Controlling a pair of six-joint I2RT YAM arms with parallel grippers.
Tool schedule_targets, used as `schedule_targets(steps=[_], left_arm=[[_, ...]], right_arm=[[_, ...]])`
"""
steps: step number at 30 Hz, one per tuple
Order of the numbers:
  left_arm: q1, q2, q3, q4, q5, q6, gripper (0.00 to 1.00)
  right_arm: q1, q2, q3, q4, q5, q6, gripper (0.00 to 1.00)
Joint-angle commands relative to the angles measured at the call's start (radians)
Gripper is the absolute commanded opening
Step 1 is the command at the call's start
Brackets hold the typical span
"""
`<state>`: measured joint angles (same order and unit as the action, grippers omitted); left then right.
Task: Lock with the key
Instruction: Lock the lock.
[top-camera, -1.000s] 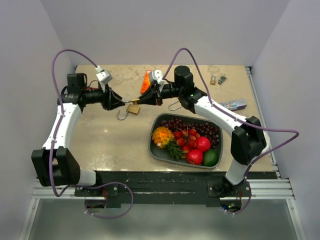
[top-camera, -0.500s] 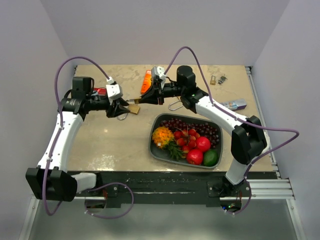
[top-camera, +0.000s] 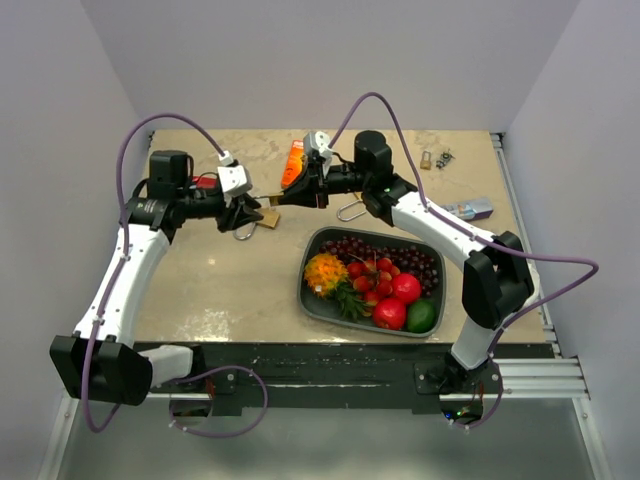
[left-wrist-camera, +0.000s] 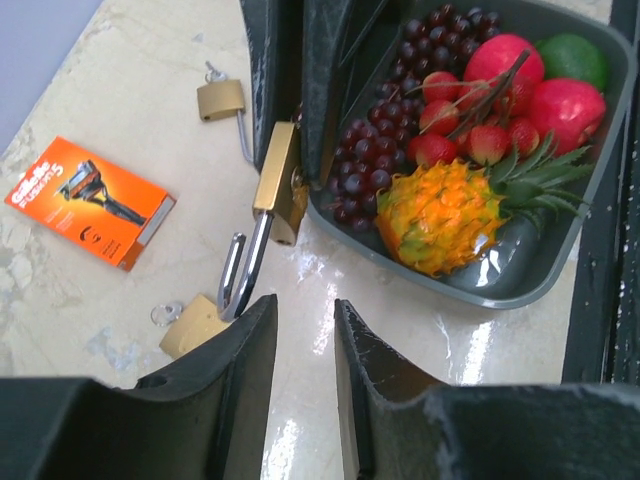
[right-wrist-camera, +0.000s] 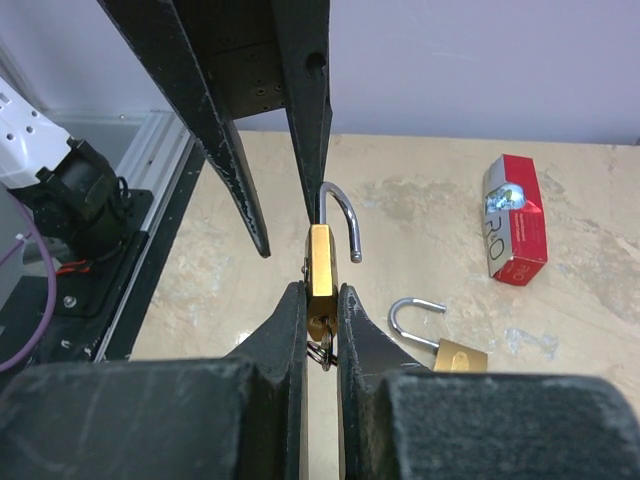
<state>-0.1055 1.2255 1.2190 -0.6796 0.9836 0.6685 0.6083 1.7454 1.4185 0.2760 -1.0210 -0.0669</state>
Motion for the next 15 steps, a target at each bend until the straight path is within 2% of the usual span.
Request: schedule_targets(steps=[1,6,15], left_arm=[[0.0,0.009,0.005,-0.055,-0.082,0.08,0.33],[0.0,-0.041,-0.033,0.035,-0.122,0.059,0.33],[-0.046,-0.041,-0.007,0.098,-0.068,0.014,0.34]], right_arm=[[-0.001,-0.063,-0.004,0.009,-0.025,-0.007,0.0],[-0.002,-0.078,-0.029,0.002,-0.028,-0.007,0.0],[0.001,-0.067,-0.027,-0.003,-0.03,-0.011,0.0]])
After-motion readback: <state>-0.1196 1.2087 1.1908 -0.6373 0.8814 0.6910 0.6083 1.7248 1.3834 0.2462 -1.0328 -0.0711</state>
